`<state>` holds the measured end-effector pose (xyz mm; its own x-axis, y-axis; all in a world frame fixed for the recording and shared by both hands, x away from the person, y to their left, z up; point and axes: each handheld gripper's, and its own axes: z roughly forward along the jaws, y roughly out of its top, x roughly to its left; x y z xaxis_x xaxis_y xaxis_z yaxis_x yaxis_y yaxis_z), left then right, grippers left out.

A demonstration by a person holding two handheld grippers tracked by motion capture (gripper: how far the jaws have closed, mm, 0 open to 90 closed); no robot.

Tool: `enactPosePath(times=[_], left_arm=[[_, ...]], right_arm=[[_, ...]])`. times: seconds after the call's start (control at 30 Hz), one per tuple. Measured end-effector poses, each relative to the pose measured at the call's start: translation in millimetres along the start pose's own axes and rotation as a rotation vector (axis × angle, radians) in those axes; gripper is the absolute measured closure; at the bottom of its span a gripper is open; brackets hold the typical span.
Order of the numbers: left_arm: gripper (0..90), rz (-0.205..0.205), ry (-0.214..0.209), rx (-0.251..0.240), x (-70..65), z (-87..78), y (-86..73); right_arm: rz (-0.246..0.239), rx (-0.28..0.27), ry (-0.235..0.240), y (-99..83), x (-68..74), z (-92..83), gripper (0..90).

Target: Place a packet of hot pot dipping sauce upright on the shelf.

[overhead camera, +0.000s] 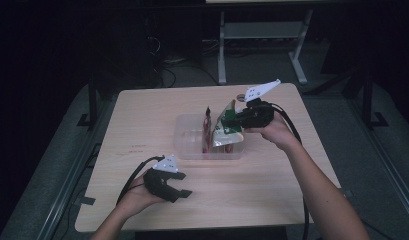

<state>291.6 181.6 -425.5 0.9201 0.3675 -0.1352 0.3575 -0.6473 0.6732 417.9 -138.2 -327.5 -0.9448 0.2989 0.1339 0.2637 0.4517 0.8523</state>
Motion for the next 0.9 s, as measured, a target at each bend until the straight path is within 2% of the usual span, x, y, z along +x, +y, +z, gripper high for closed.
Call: enactPosePath(times=[0.2,0.63,0.7,0.9], left_arm=[[32.9,-0.003,-0.003,-0.009,-0.4,1.2,-0.3],[32.7,-0.005,-0.004,-0.005,-0.6,1.9,-0.6],[32.7,0.012,-0.003,0.004,0.3,1.8,-0.2],[32.4,0.012,-0.009,0.010,0.3,3.3,-0.6]], right_arm=[[-0.008,0.062,-0.016,-4.7,0.2,8.2,90.0],[0.004,0.074,-0.016,-7.0,-3.0,20.5,90.0],[0.000,0.082,-0.024,-6.8,-3.4,22.4,90.0],[0.001,0.095,-0.035,-7.1,-5.1,27.3,89.9]])
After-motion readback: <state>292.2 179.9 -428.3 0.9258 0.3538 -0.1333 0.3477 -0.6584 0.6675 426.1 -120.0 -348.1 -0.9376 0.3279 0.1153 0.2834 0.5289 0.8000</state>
